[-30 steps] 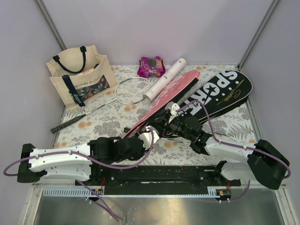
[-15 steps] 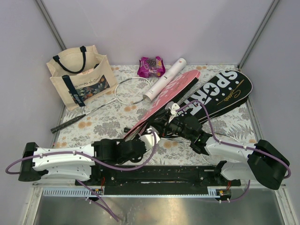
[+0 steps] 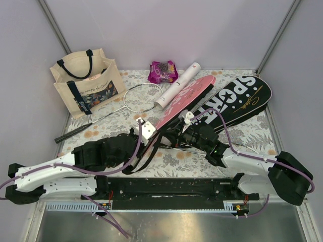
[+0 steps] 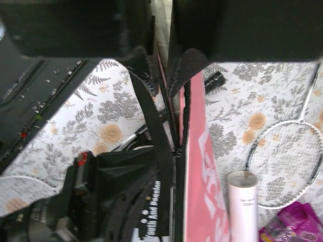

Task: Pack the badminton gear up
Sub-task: Zip the racket bag at the center of the board.

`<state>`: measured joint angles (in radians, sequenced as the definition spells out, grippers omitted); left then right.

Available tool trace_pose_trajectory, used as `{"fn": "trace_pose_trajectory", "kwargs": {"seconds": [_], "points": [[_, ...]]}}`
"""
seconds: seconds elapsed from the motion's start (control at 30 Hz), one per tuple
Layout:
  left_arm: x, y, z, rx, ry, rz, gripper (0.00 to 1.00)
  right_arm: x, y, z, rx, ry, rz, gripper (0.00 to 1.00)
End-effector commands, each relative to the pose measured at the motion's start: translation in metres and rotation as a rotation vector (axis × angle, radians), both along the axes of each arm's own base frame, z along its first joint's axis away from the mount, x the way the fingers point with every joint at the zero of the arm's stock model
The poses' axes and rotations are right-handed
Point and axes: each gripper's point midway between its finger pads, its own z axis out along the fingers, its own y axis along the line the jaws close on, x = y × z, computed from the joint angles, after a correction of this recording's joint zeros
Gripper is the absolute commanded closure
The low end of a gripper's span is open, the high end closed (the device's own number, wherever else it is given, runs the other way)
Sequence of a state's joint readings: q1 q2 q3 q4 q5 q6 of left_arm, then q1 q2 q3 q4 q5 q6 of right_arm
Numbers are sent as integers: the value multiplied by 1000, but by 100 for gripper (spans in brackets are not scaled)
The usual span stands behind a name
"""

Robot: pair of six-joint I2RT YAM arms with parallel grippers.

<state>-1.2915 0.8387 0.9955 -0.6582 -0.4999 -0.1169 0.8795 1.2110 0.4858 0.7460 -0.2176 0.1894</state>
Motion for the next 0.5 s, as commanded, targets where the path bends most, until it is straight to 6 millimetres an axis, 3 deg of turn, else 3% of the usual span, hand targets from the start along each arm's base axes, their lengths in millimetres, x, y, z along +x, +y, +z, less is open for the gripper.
{"fn": "trace_pose_trajectory", "kwargs": {"seconds": [0.0, 0.07, 0.2, 0.33, 0.47], "points": [[-18, -19, -6, 18, 59, -130, 71, 2, 1, 45, 109, -66, -22, 100], [-25, -31, -17, 43, 89, -144, 62, 4, 2, 42, 100, -58, -28, 100], [-37, -45, -28, 131, 44, -105, 60, 6, 1, 43, 104, -50, -40, 100], [-32, -37, -52, 298, -19, -13, 59, 7, 2, 44, 113, -26, -43, 100], [-30, -28, -72, 350, -23, 29, 59, 7, 3, 49, 127, -15, -44, 100]]}}
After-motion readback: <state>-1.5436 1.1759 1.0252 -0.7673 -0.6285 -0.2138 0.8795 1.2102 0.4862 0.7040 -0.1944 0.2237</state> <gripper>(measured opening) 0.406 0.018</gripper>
